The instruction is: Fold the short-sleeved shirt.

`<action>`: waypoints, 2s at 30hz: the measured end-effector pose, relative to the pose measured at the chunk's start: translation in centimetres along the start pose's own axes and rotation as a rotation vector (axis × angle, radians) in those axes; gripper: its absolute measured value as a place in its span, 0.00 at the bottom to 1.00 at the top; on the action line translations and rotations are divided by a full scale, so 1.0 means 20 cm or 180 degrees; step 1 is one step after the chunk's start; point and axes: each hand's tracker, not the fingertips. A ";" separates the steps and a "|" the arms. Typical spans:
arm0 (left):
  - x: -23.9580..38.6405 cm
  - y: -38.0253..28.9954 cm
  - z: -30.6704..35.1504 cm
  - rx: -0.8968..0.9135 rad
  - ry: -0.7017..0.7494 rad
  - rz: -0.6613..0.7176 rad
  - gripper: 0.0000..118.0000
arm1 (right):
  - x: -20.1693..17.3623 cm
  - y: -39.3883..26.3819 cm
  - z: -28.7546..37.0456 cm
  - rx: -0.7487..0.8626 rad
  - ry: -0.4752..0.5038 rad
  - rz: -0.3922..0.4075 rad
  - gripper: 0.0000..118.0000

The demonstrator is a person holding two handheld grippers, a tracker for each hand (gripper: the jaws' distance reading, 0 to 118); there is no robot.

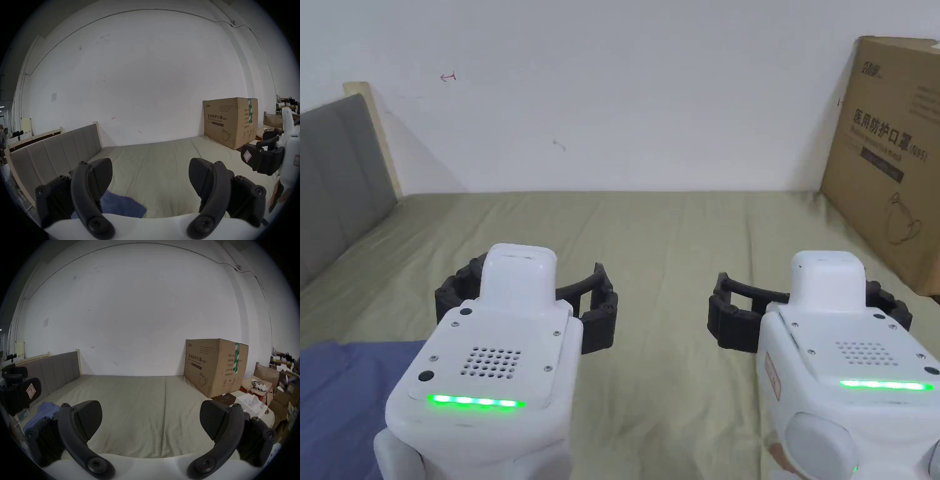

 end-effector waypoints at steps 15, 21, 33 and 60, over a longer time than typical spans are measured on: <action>-0.03 -0.06 -0.03 -0.0169 -0.0010 0.0197 0.00 | -0.02 -0.04 0.04 0.0133 -0.0071 0.0019 0.00; -0.06 -0.03 -0.02 -0.0158 -0.0004 0.0179 0.00 | -0.03 -0.02 0.03 0.0097 0.0093 -0.0058 0.00; -0.62 0.01 0.34 -0.0170 0.1241 0.0442 0.00 | -0.31 0.05 0.00 0.0042 0.1340 0.0022 0.00; -1.19 -1.02 -0.46 -0.2622 0.1163 0.0954 0.63 | -0.95 -0.20 -0.26 -0.0775 0.1740 0.0274 0.00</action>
